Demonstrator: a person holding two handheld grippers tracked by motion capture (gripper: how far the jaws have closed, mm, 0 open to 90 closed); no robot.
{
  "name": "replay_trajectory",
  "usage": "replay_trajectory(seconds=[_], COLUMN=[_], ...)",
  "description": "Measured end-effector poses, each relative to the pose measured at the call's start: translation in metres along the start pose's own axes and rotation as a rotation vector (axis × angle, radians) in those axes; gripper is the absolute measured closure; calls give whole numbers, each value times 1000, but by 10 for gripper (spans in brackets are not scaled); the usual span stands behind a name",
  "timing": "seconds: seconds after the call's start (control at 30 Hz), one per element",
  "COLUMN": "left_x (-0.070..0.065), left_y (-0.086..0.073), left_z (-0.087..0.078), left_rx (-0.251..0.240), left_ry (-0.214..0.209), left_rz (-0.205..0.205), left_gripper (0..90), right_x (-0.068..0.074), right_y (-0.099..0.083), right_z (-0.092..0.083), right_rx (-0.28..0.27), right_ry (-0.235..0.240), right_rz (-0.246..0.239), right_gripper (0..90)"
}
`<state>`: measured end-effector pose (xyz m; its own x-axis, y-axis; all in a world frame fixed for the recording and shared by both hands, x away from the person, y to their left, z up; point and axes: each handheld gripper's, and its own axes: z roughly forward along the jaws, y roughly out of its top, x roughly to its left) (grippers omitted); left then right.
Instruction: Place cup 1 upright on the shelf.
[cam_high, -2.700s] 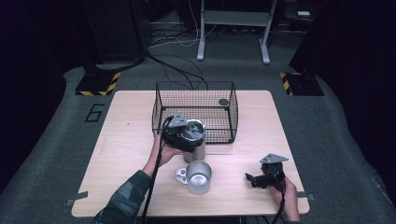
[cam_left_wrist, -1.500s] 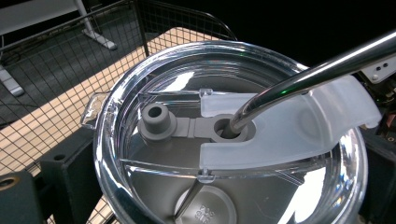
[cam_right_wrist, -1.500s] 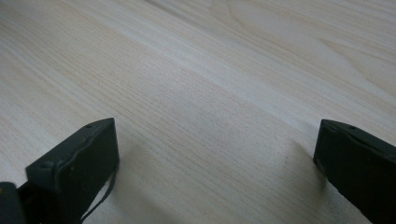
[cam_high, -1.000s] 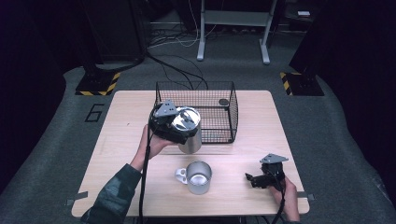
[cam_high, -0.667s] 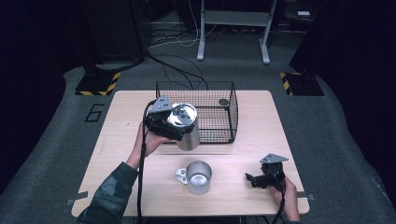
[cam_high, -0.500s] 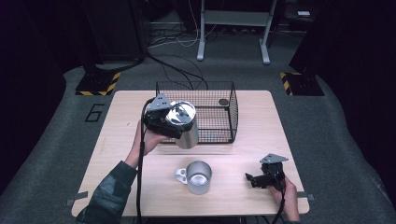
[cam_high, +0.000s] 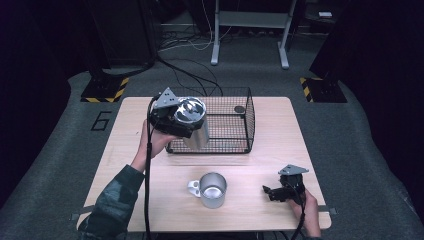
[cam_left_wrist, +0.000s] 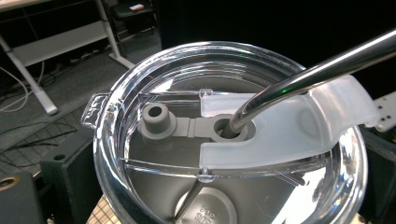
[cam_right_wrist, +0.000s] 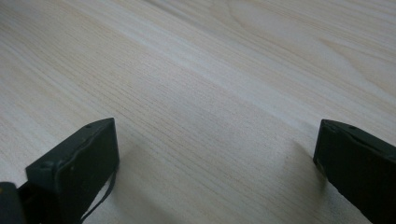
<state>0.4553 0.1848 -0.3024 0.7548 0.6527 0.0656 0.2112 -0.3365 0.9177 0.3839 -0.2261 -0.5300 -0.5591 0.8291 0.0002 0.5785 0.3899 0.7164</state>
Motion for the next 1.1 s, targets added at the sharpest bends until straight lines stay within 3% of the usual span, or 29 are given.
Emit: replay_trajectory(seconds=[0.57,0.87,1.1], left_x=[27,46,56], left_y=[9,10,6], left_z=[12,22,30], left_rx=[19,26,40], left_ry=[79,139,164], left_rz=[-28,-74,-94], left_gripper=[38,38,38], right_x=[0,0,0], right_y=[0,0,0], right_z=[0,0,0], right_rx=[1,0,0], right_ry=[3,3,3], right_rz=[-4,-3,-2], right_gripper=[0,0,0])
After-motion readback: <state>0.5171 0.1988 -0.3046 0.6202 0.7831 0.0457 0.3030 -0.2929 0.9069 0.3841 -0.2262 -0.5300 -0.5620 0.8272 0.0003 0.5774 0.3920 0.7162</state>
